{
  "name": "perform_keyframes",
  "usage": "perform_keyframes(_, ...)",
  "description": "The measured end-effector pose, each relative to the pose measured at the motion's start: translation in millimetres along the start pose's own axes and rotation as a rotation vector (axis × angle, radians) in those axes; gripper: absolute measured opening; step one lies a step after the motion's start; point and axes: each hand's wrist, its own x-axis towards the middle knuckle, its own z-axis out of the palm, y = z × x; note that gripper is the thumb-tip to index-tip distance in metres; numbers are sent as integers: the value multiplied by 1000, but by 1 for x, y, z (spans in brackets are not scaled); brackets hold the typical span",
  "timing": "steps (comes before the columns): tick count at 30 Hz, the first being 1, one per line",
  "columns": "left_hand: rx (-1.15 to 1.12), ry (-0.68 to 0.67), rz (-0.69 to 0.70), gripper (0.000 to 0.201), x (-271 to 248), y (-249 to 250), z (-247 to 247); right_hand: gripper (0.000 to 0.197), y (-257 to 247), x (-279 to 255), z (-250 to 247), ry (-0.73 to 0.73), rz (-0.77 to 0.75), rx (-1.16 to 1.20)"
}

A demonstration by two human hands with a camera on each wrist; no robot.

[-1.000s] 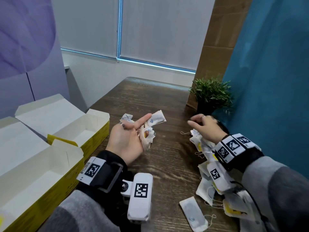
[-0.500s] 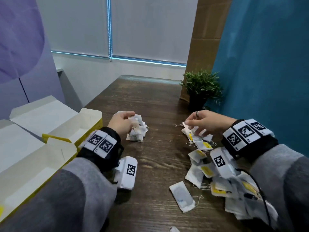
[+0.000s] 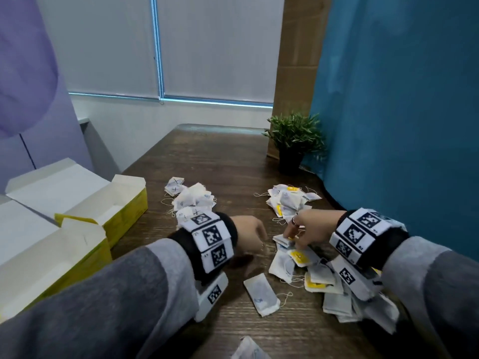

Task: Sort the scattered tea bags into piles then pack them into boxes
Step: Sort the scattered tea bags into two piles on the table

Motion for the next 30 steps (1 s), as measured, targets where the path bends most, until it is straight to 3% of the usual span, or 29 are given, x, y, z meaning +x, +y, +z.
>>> perform_keyframes(4,95,-59,11,27,4,22,11,38,-10,-5,2,-29,-56,18)
perform_keyframes(7,77,-101,30,41,0,27,13,43,-16,-7,8,-46,-53,41)
perform_keyframes(11,88,-102,44,30,-8,30,19,27,-19,-8,8,-58,-101,37)
perform_keyframes(14,150,-44,2,62,-13,31,21,20,-20,-8,7,-76,-140,34)
perform_keyframes(17,142,-37,19,71,-15,28,22,21,-18,-9,5,-73,-140,71)
perform_keyframes(21,-99,-5,36,60,-15,16,18,17,-12,-19,-9,135,-145,131)
perform_keyframes(24,-244,22,0,59,-16,5,14,9,-12,-31,-17,388,-236,275)
perform_keyframes(26,-249,-28,-3,58,-19,1,11,8,-13,-35,-21,551,-301,327)
perform_keyframes(30,-140,-162,21,54,-26,-3,10,32,-23,-42,-22,678,-420,538)
